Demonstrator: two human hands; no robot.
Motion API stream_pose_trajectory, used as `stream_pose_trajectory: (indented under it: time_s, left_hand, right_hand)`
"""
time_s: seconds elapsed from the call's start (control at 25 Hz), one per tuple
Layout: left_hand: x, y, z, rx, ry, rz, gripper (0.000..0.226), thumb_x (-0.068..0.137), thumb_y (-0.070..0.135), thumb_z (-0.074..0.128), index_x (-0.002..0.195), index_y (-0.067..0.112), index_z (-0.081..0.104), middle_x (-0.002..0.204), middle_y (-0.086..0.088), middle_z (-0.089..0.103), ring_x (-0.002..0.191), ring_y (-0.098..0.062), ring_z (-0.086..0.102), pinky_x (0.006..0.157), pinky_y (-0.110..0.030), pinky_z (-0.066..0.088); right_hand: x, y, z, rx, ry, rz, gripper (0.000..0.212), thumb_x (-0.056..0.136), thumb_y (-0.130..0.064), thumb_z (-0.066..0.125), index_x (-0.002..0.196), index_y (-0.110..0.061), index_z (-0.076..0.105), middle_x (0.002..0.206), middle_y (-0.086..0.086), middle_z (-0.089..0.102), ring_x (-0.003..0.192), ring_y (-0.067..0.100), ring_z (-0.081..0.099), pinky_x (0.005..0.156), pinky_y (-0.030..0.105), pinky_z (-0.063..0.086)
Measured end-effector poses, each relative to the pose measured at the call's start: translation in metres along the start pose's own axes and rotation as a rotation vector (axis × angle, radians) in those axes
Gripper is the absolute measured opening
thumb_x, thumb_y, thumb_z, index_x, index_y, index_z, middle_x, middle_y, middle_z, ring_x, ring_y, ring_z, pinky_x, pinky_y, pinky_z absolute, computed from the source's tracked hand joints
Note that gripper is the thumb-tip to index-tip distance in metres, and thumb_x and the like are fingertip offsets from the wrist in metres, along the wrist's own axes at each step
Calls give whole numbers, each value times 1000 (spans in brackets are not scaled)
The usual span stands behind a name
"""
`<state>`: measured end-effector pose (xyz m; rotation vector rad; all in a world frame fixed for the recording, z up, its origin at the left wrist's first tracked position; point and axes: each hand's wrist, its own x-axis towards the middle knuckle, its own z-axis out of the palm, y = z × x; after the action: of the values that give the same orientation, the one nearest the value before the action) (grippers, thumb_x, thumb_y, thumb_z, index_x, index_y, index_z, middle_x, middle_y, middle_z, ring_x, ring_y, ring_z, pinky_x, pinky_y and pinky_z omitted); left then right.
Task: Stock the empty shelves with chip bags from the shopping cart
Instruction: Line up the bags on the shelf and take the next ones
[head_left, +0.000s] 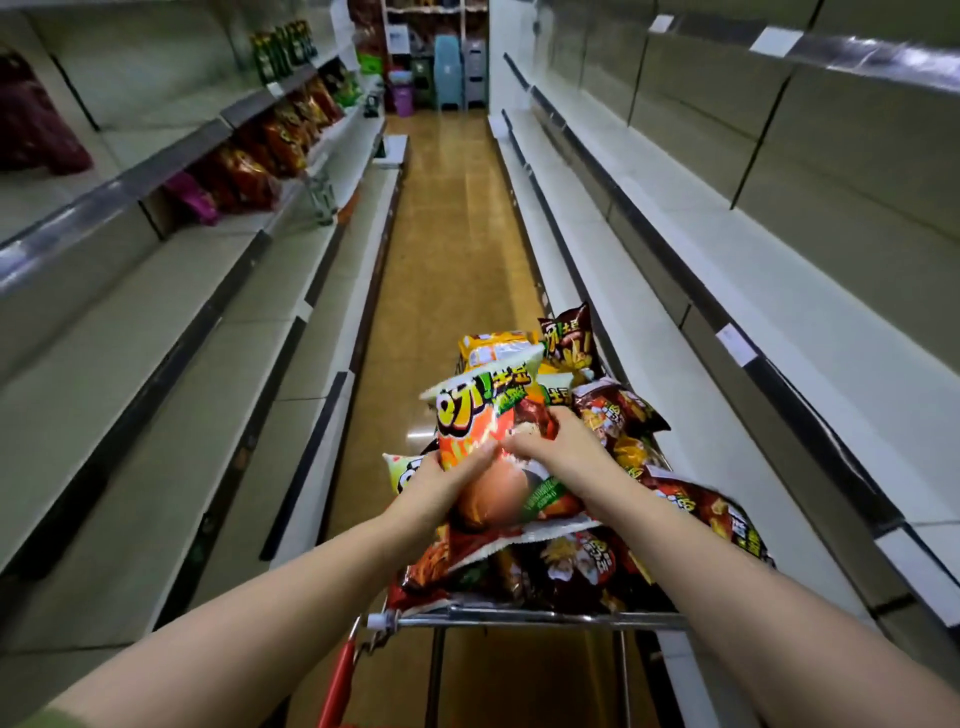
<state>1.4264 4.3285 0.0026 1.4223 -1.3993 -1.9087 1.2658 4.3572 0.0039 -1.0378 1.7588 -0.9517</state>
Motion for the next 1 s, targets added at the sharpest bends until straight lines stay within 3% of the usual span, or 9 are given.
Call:
stream_pose_trajectory:
  time_s: [0.12, 0.28, 0.36, 0.48, 0.56, 0.68, 0.76, 0.88, 1.0]
  left_hand:
    - [7, 17, -15, -190, -13, 80, 47, 75, 30, 72, 115, 11, 57, 104, -11, 72, 89, -25, 71, 75, -32, 59]
    - [24, 26, -42, -165, 124, 138, 88, 53, 34, 90, 127, 14, 45, 107, -10, 71, 91, -28, 71, 84, -47, 56]
    - [26, 27, -50, -140, 161, 127, 86, 55, 34, 87, 126, 15, 42, 110, -10, 68, 93, -28, 70, 87, -49, 54]
    - [30, 22, -56, -95, 166, 107, 87, 56, 36, 86, 127, 16, 40, 111, -9, 67, 94, -26, 69, 87, -46, 54]
    - [33, 19, -59, -86, 161, 119, 96, 50, 41, 90, 129, 16, 40, 112, -8, 67, 94, -25, 70, 88, -46, 54]
    - [31, 19, -62, -93, 179, 136, 99, 48, 42, 90, 130, 17, 40, 112, -8, 67, 95, -25, 69, 87, -46, 54]
    - [28, 20, -62, -97, 191, 164, 94, 51, 38, 86, 130, 17, 41, 112, -8, 67, 95, -25, 69, 85, -44, 55]
    - [15, 29, -55, -95, 193, 222, 83, 57, 32, 81, 127, 17, 40, 112, -7, 64, 94, -24, 67, 79, -38, 55]
    - [0, 46, -41, -96, 187, 293, 77, 62, 29, 80, 127, 18, 38, 112, -7, 63, 95, -24, 66, 78, -38, 55]
  right_hand:
    - [22, -6, -14, 215, -111, -52, 57, 76, -52, 66, 118, -15, 57, 116, 12, 65, 106, 30, 62, 97, 46, 47]
    - [74, 27, -32, -145, 239, 134, 86, 79, -53, 65, 142, -4, 32, 144, 15, 40, 129, 30, 42, 105, 42, 38]
    - [89, 43, -25, -294, 219, 244, 105, 76, -53, 69, 147, 0, 12, 150, 20, 27, 138, 35, 29, 111, 45, 31]
    - [108, 61, -3, -333, 155, 317, 127, 65, -62, 73, 147, 4, 2, 148, 21, 30, 138, 38, 27, 110, 46, 31]
    - [118, 73, 8, -351, 155, 377, 132, 53, -69, 75, 146, 2, 15, 143, 21, 38, 133, 38, 35, 107, 48, 35]
    - [115, 78, 11, -373, 213, 372, 101, 53, -66, 77, 127, -4, 47, 130, 17, 50, 121, 36, 45, 101, 47, 41]
    - [106, 71, 8, -340, 254, 307, 97, 54, -63, 77, 128, -7, 46, 131, 15, 49, 122, 35, 45, 101, 47, 41]
    - [90, 49, -10, -152, 281, 174, 121, 38, -72, 77, 137, -13, 39, 135, 6, 51, 125, 31, 48, 103, 48, 41]
    - [72, 29, -53, -1, 329, 34, 125, 22, -80, 75, 129, -20, 47, 120, 1, 62, 111, 23, 59, 95, 45, 48]
